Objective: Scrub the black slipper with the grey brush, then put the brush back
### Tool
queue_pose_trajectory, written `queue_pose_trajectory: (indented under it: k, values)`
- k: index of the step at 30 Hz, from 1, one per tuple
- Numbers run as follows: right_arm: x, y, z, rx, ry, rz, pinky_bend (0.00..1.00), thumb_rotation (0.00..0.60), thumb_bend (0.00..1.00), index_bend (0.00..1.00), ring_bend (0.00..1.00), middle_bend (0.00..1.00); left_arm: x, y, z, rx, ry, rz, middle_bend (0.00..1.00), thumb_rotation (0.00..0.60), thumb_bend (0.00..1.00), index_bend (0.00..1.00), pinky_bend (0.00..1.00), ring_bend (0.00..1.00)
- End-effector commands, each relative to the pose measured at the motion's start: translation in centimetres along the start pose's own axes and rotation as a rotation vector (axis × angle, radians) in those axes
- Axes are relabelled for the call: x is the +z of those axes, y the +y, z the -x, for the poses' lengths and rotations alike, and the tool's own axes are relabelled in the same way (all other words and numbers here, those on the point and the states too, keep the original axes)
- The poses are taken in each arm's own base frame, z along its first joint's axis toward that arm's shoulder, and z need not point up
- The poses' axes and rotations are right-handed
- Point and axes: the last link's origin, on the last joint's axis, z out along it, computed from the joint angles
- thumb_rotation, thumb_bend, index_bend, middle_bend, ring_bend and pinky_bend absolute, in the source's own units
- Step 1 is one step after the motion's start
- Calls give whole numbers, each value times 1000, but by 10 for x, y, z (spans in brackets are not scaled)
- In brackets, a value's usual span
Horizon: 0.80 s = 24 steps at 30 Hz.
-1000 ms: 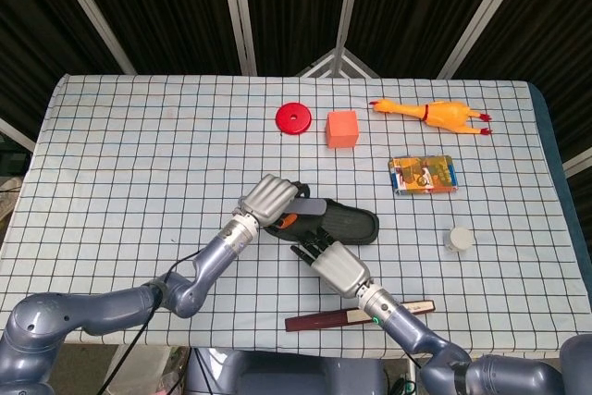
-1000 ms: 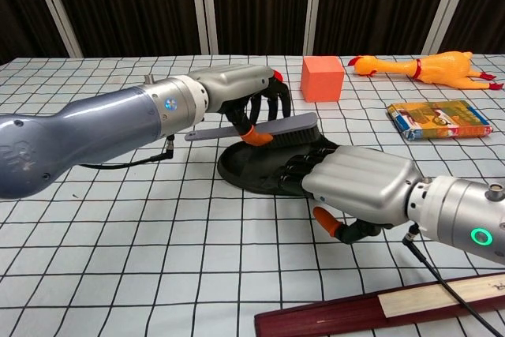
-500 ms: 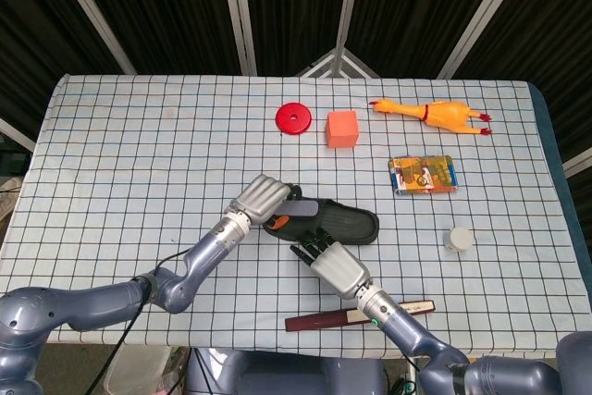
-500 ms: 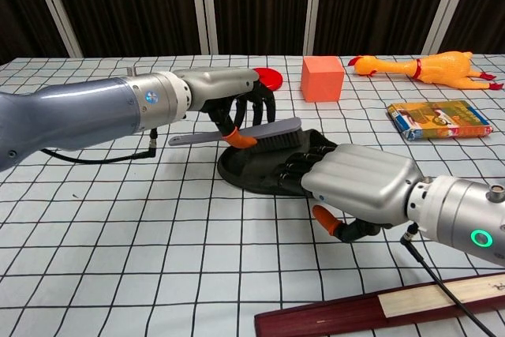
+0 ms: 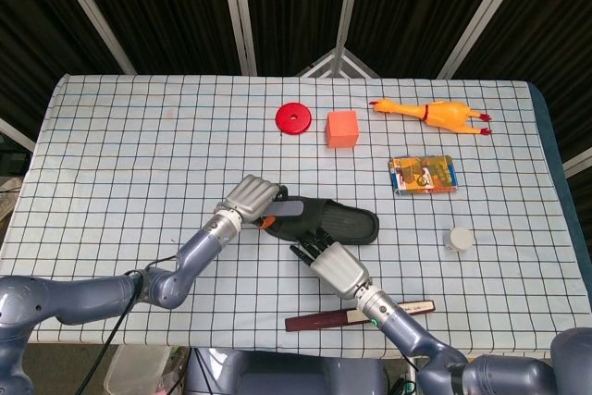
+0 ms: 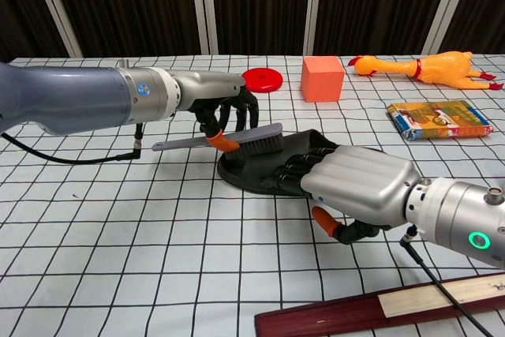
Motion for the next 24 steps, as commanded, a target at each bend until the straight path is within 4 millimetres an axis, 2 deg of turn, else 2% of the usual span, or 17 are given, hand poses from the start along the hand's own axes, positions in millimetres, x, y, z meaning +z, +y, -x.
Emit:
queue_pose_trajectory:
  k: [1, 8, 13, 19, 20, 24]
  values:
    - [0, 0, 0, -3, 0, 0, 126, 600, 805, 53, 50, 100, 6, 13, -3, -19, 29, 31, 588, 600, 508, 503, 557, 480]
    - [-3, 1, 0, -6, -2, 5, 126, 600, 806, 53, 50, 100, 11, 30, -5, -48, 57, 89, 587, 600, 516, 502, 557, 480]
    - [-4, 2, 0, -7, -6, 7, 126, 600, 805, 52, 50, 100, 14, 32, -2, -48, 55, 104, 587, 600, 516, 499, 557, 479]
    - [-5, 3, -1, -9, -1, 12, 126, 600, 806, 53, 50, 100, 9, 23, -1, -2, 39, 84, 586, 600, 514, 495, 556, 478]
    - [-6, 3, -2, -10, 2, 12, 126, 600, 805, 52, 50, 100, 6, 15, -2, 42, 33, 65, 586, 600, 513, 494, 555, 478]
    - [-7, 2, -4, -10, 6, 12, 126, 600, 805, 53, 50, 100, -6, 6, -5, 71, 20, 18, 585, 600, 509, 492, 553, 478]
